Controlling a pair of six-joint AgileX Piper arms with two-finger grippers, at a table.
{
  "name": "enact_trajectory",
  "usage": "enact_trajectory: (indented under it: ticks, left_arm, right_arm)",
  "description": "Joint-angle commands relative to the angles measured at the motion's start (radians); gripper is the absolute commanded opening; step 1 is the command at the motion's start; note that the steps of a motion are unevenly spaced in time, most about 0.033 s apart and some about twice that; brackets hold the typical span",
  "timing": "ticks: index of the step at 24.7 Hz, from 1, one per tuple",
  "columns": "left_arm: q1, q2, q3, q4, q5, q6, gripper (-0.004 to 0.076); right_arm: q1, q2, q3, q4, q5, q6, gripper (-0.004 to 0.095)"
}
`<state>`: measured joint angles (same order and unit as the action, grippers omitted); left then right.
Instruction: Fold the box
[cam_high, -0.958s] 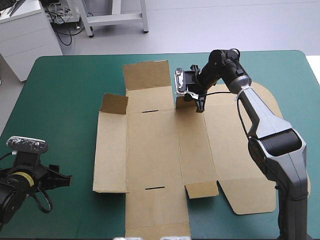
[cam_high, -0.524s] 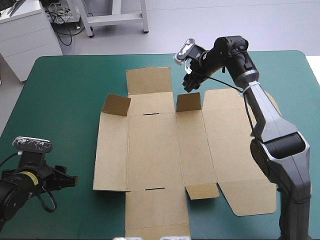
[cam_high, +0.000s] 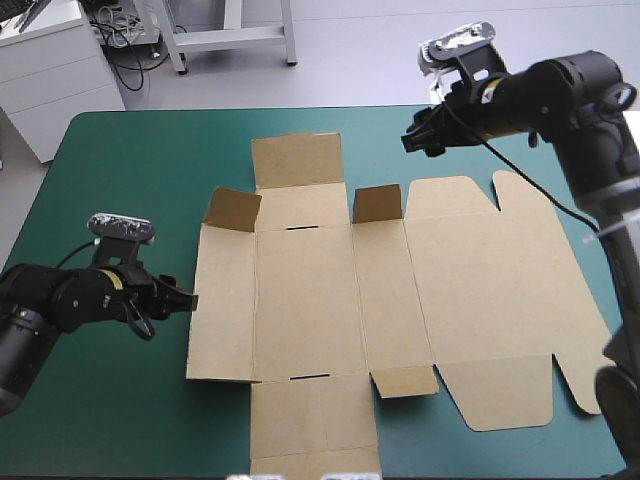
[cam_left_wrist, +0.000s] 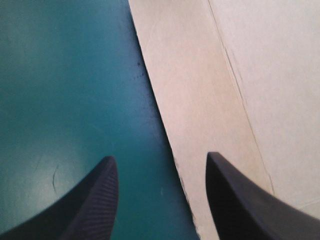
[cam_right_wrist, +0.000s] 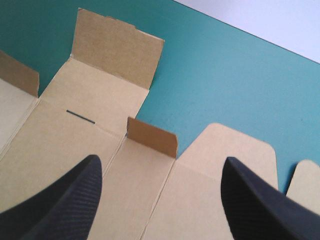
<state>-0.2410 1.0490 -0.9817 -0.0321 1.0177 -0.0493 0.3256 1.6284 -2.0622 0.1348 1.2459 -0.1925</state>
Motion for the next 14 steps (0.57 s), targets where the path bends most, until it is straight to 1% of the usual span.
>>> enact_trajectory:
  ticks: [1,2,3,4,5,6,8,13,14]
  left_arm:
    - [0.112,0.057,-0.106,-0.141,0.009,0.113,0.038]
    - [0.201,0.079,-0.105,-0.266,0.071,0.212,0.038]
    - [0.253,0.091,-0.098,-0.337,0.126,0.269,0.038]
    - [0.335,0.094,-0.076,-0.412,0.164,0.325,0.038]
    - [0.403,0.091,-0.048,-0.475,0.175,0.362,0.038]
    - [0.463,0.083,-0.014,-0.521,0.178,0.395,0.038]
    - [0.518,0.07,0.045,-0.553,0.159,0.411,0.038]
    - [0.537,0.053,0.21,-0.661,0.13,0.474,0.0383]
    - [0.537,0.053,0.245,-0.691,0.111,0.497,0.0395]
  right_arm:
    - [-0.007,-0.159,0.158,0.01,0.003,0.027,0.063]
    - [-0.007,-0.218,0.263,0.038,0.003,0.041,0.063]
    - [-0.007,-0.246,0.311,0.056,0.001,0.04,0.063]
    - [-0.007,-0.279,0.377,0.068,-0.002,0.055,0.063]
    - [-0.007,-0.309,0.418,0.083,-0.003,0.055,0.063]
    - [-0.007,-0.34,0.461,0.09,-0.008,0.055,0.063]
    - [-0.007,-0.37,0.497,0.095,-0.011,0.053,0.063]
    - [-0.007,-0.419,0.522,0.099,-0.007,0.048,0.063]
    - [-0.007,-0.423,0.522,0.099,-0.007,0.044,0.063]
